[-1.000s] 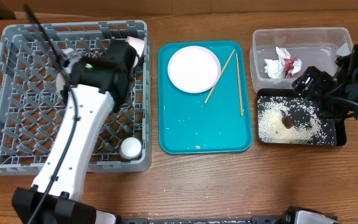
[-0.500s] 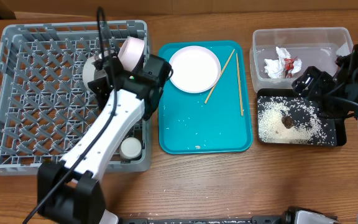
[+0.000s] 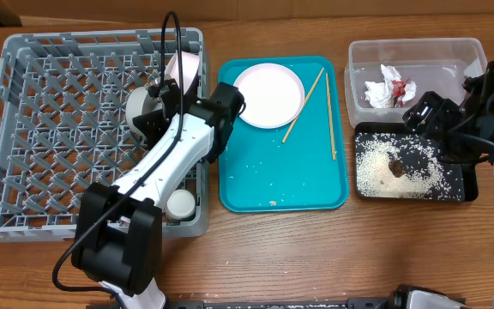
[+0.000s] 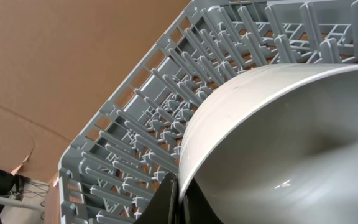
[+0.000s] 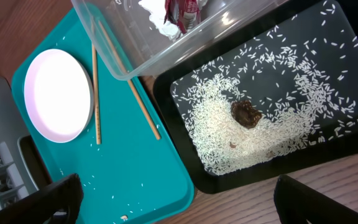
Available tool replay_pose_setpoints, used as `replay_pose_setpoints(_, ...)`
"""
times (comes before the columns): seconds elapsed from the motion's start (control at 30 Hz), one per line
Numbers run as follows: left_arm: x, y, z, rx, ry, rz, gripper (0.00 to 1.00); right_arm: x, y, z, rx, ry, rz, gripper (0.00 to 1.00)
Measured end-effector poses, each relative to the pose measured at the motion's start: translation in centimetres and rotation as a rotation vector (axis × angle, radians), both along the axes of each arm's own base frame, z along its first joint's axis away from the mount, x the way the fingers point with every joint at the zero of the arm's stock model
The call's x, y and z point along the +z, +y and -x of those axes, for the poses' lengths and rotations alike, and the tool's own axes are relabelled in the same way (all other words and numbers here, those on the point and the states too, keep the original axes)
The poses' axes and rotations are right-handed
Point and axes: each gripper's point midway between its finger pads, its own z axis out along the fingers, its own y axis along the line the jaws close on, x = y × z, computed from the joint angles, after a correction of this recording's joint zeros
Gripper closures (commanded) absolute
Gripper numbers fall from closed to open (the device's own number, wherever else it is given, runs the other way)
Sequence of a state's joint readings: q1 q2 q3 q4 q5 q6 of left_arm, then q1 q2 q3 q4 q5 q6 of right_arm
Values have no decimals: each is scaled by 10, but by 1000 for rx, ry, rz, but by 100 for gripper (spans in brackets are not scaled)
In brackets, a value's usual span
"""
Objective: Sort waste into correct bins and load items into the dishwasher
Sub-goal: 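Lower the green bowl into the rack and open the left gripper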
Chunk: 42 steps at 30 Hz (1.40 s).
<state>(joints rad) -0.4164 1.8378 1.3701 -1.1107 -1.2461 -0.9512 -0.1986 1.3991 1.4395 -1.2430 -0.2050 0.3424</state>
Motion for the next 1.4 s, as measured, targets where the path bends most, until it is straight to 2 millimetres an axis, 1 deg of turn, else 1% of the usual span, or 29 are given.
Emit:
replay_pose_setpoints(0.23, -9, -11, 3, -24, 30, 44, 96, 0, 0, 0, 0, 0, 0, 0)
replay_pose_setpoints(0.43, -13, -13, 4, -19, 35, 75, 96, 0, 0, 0, 0, 0, 0, 0)
replay_pose_setpoints(0.57, -12, -12, 5, -19, 37, 65, 96, 0, 0, 0, 0, 0, 0, 0)
replay_pose_setpoints(0.73, -1, -6, 9, -22, 61, -21, 96, 0, 0, 0, 0, 0, 0, 0)
replay_pose_setpoints(0.83, 2, -5, 9, -23, 60, -40, 96, 0, 0, 0, 0, 0, 0, 0)
replay_pose_setpoints(1.4, -5, -4, 13, -14, 60, -21, 96, 0, 0, 0, 0, 0, 1, 0)
